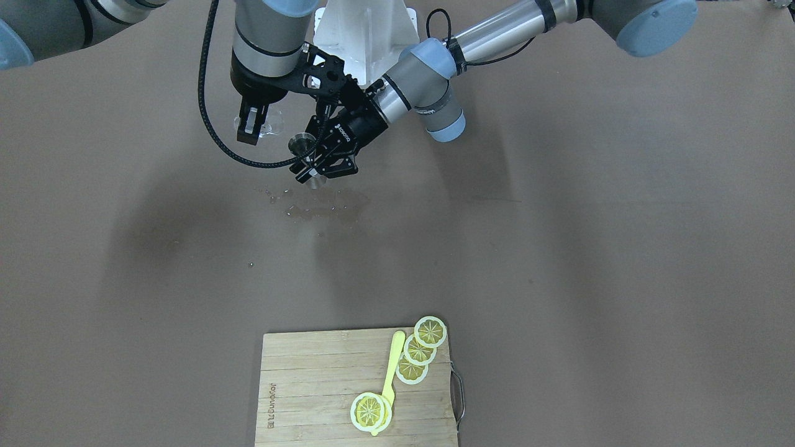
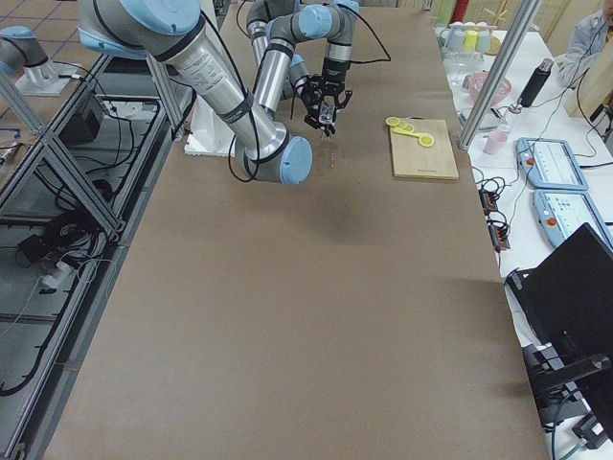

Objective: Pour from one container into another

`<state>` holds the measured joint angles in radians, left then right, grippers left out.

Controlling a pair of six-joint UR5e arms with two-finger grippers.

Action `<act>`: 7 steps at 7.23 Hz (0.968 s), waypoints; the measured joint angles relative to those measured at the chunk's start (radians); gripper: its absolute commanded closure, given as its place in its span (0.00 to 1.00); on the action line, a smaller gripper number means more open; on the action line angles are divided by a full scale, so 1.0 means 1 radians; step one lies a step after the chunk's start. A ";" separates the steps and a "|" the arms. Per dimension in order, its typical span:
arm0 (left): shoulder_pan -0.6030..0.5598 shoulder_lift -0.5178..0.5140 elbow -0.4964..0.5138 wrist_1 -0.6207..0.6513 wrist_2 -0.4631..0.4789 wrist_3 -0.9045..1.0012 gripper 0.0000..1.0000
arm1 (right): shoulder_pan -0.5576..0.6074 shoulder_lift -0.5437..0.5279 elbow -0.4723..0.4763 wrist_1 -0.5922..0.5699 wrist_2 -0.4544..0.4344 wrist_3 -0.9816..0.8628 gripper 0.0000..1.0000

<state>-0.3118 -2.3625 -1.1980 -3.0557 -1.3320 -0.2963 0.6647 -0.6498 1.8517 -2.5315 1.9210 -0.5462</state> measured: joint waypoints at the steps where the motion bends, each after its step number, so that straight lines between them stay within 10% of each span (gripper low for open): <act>1: 0.000 0.000 0.000 0.000 0.000 0.000 1.00 | -0.003 0.006 -0.008 -0.024 0.002 0.000 1.00; 7: 0.000 0.000 -0.003 0.000 0.001 0.000 1.00 | -0.010 0.085 -0.113 -0.098 0.000 -0.001 1.00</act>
<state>-0.3114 -2.3624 -1.2010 -3.0557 -1.3315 -0.2960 0.6551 -0.5649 1.7388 -2.6292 1.9206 -0.5474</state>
